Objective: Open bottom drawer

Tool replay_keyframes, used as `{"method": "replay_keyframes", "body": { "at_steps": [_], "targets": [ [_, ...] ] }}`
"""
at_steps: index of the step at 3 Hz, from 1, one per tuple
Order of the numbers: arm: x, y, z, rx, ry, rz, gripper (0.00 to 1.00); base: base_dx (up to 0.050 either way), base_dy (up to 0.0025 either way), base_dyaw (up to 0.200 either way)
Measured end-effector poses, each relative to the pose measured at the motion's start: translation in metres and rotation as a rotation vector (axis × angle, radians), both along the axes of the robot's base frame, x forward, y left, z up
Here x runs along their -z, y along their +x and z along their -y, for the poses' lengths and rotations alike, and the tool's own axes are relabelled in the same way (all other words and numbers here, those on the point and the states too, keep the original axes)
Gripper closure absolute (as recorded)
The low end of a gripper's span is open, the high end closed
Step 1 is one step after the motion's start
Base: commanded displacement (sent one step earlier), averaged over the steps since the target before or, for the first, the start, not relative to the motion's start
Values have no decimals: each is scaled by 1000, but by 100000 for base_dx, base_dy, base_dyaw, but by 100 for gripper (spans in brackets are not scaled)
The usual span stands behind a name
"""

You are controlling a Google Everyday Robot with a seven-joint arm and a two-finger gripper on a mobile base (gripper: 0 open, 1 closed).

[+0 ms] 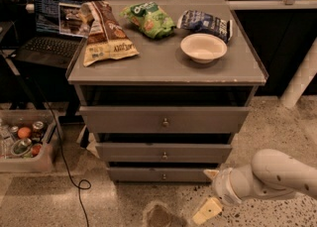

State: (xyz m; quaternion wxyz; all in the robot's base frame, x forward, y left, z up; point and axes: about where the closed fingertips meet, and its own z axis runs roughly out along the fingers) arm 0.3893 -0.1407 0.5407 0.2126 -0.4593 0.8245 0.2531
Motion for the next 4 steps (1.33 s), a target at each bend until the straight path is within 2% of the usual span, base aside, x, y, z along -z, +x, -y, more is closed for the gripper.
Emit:
{"method": "replay_keyframes", "body": {
  "at_steps": [1,2,4],
  "targets": [
    [42,-2,0,21,18,-39,0,0,0,0],
    [48,-4,-2,22,24,-50,18,0,0,0],
    [48,-4,-2,22,24,-50,65,0,0,0]
  ]
}}
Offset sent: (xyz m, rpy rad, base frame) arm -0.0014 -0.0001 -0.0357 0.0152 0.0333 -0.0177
